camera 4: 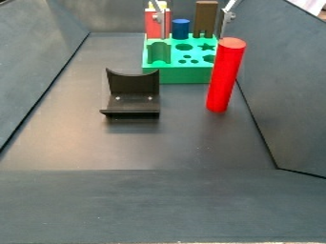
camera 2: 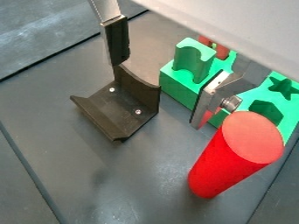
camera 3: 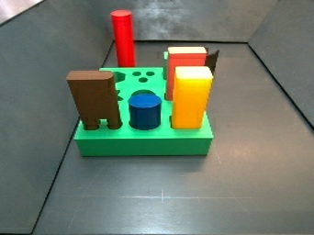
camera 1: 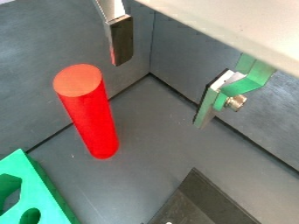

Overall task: Pick up the round object. Move up. Move to above the board. Insert the round object.
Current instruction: Pick up the round object.

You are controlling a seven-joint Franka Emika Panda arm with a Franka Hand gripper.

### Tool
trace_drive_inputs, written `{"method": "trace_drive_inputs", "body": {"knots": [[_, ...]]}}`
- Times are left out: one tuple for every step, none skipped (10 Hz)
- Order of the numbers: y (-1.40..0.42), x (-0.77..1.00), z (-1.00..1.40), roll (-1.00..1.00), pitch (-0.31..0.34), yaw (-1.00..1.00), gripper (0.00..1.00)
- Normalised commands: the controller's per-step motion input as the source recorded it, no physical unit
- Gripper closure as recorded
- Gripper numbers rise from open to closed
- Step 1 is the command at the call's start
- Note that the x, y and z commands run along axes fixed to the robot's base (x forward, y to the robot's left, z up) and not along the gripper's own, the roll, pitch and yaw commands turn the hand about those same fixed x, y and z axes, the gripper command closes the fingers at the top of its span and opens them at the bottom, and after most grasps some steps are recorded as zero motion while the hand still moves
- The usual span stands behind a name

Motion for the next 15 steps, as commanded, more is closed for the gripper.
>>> {"method": "trace_drive_inputs", "body": {"knots": [[0.01,0.00,0.00,-0.01,0.000,0.00,0.00],[0.00,-0.27,0.00,0.03,-0.060,0.00,0.00],[-0.08,-0.90,0.05,0.00,-0.181,-0.01,0.00],[-0.11,-1.00,0.05,0.00,-0.199,-0.01,0.00],[-0.13,-1.00,0.00,0.03,-0.196,0.00,0.00],[-0.16,-0.93,0.00,0.00,-0.196,0.00,0.00],[-0.17,-0.80,-0.12,0.03,-0.167,0.00,0.00],[-0.16,-0.80,-0.14,0.03,-0.163,0.00,0.00],[-0.13,-0.67,-0.10,0.00,-0.151,0.01,0.00],[-0.05,-0.47,-0.16,0.00,-0.121,0.01,0.00],[-0.04,-0.31,-0.21,0.00,-0.087,0.03,0.00],[-0.02,-0.13,-0.27,0.01,-0.050,0.02,0.00],[-0.04,-0.04,-0.32,0.02,-0.020,0.03,0.00],[-0.09,0.00,-0.29,0.01,0.000,0.00,0.00],[-0.11,0.15,-0.11,0.07,0.034,0.00,0.00]]}}
